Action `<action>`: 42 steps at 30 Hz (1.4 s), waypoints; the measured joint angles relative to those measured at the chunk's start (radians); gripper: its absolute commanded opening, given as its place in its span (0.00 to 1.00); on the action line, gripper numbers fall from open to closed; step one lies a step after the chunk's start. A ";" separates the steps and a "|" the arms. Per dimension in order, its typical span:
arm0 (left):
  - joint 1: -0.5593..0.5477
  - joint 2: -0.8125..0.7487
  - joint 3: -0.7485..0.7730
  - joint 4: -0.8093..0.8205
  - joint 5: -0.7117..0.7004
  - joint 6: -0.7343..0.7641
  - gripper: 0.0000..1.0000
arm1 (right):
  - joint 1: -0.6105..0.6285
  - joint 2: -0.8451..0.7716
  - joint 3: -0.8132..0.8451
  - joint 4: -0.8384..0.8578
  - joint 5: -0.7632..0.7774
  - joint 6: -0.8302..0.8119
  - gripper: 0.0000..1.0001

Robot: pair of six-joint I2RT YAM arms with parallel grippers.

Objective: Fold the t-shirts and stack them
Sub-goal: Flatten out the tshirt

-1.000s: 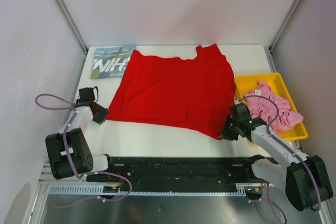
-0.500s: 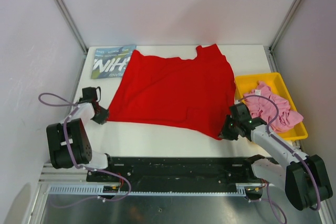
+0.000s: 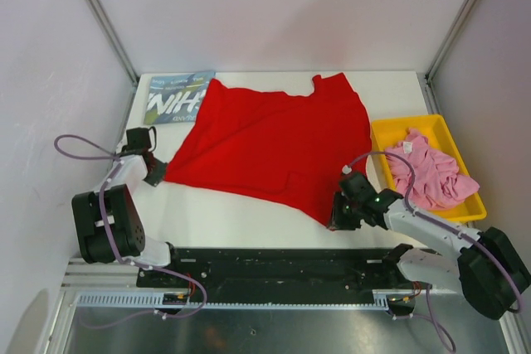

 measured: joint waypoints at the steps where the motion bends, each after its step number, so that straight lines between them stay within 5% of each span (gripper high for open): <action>1: 0.000 0.000 0.002 0.000 -0.005 0.005 0.00 | 0.030 0.006 0.000 -0.006 0.009 0.007 0.46; 4: 0.000 0.000 0.003 0.000 -0.010 0.011 0.00 | 0.040 -0.019 0.000 -0.048 0.048 0.025 0.60; 8: 0.000 0.000 0.007 -0.001 -0.010 0.016 0.00 | -0.067 -0.156 0.001 -0.126 0.093 0.042 0.61; 12: 0.000 -0.005 0.012 -0.001 -0.008 0.016 0.00 | -0.231 -0.239 0.009 -0.172 0.122 0.068 0.51; 16: 0.000 -0.012 0.020 -0.003 -0.004 0.016 0.00 | -0.353 -0.192 0.010 -0.180 0.131 0.088 0.27; 19: 0.000 -0.016 0.023 -0.003 -0.002 0.018 0.00 | -0.394 -0.134 0.010 -0.178 0.123 0.097 0.25; 42: 0.000 -0.020 0.023 -0.003 0.018 0.026 0.00 | -0.162 -0.175 -0.099 -0.098 0.074 0.274 0.35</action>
